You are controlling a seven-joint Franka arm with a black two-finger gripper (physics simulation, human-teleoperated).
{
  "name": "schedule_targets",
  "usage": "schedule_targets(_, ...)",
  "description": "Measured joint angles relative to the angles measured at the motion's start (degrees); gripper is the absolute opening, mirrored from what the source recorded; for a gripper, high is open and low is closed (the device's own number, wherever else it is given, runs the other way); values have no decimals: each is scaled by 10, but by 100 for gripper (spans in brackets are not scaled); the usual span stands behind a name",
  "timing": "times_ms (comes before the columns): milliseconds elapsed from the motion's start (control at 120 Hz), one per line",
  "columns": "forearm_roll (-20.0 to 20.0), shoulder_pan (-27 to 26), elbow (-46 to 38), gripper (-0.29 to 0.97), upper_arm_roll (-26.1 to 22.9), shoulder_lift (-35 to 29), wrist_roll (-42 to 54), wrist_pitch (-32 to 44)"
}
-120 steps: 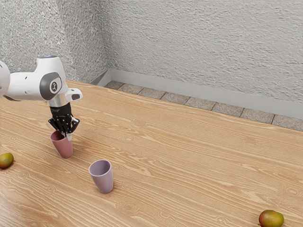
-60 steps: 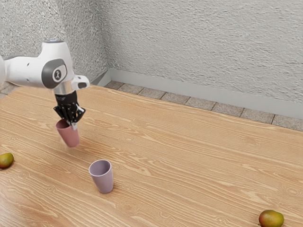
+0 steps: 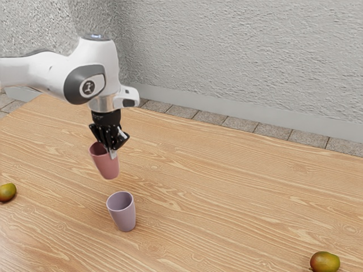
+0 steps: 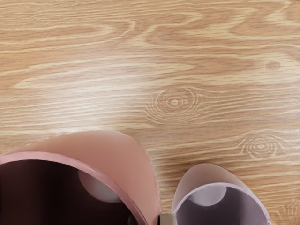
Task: Place the left cup onto the right cup
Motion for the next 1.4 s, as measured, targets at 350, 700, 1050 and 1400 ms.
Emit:
schedule_targets(350, -73, 208, -46, -11, -215, -65, -28, -4)
schedule_targets(700, -126, 365, -53, -11, -386, -84, -44, 14)
schedule_targets(1050, -158, 401, -68, -11, -426, -113, -54, 15)
schedule_targets(1400, -184, 405, -79, -11, -427, -136, -59, -4)
